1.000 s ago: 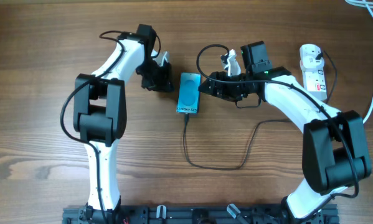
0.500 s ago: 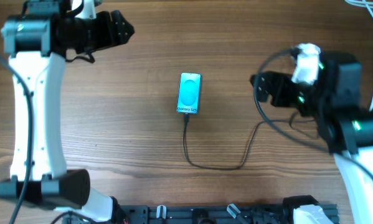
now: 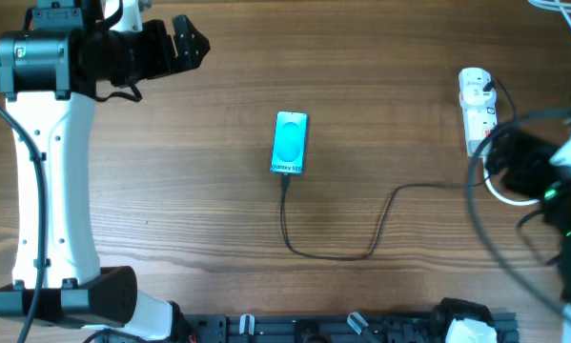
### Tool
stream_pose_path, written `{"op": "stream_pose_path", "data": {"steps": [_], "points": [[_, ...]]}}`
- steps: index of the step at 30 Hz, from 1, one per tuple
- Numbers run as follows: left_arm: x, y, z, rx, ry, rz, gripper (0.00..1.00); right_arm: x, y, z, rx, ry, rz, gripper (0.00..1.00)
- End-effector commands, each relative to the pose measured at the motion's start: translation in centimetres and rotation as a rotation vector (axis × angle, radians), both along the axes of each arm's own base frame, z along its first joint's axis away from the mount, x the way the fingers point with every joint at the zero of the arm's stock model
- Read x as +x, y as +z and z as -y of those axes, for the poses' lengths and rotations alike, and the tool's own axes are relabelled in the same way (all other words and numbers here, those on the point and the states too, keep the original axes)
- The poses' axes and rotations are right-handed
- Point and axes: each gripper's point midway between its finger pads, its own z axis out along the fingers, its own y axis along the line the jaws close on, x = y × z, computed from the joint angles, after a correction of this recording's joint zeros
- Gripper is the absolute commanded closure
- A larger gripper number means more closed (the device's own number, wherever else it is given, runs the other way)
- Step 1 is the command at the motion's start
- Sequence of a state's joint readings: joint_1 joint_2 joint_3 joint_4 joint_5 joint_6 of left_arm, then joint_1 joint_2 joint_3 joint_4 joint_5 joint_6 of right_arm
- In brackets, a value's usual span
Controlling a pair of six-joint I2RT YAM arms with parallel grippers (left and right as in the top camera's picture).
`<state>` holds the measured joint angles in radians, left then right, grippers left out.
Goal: Plug charger to phone and switch on socket
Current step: 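Lift both grippers up and away from the plugged-in phone, then move the right gripper over the white power strip's rocker switch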
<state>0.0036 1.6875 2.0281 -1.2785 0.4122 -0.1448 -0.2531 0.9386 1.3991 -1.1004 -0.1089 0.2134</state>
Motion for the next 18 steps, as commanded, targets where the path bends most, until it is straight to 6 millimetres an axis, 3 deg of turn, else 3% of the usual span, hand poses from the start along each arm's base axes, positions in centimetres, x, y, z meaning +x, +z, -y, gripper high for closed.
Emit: {"op": "stream_pose_path", "data": {"steps": [1, 4, 6, 10, 16, 17, 18], "points": [[0.0, 0.1, 0.0, 0.003, -0.002, 0.005, 0.00, 2.3, 1.9, 2.7, 0.030, 0.055, -0.014, 0.12], [0.0, 0.1, 0.0, 0.003, -0.002, 0.005, 0.00, 5.2, 0.4, 7.5, 0.146, -0.003, -0.076, 0.13], [0.0, 0.1, 0.0, 0.003, -0.002, 0.005, 0.00, 7.0, -1.9, 10.4, 0.228, -0.032, -0.099, 0.15], [0.0, 0.1, 0.0, 0.003, -0.002, 0.005, 0.00, 8.7, -5.4, 15.7, 0.322, -0.156, -0.124, 0.27], [0.0, 0.1, 0.0, 0.003, -0.002, 0.005, 0.00, 11.3, -10.9, 19.4, 0.410, -0.228, -0.184, 0.77], [0.0, 0.1, 0.0, 0.003, -0.002, 0.005, 0.00, 11.8, -12.0, 19.8, 0.421, -0.229, -0.197, 0.91], [0.0, 0.1, 0.0, 0.003, -0.002, 0.005, 0.00, 12.2, -12.9, 20.0, 0.431, -0.227, -0.209, 0.96]]}}
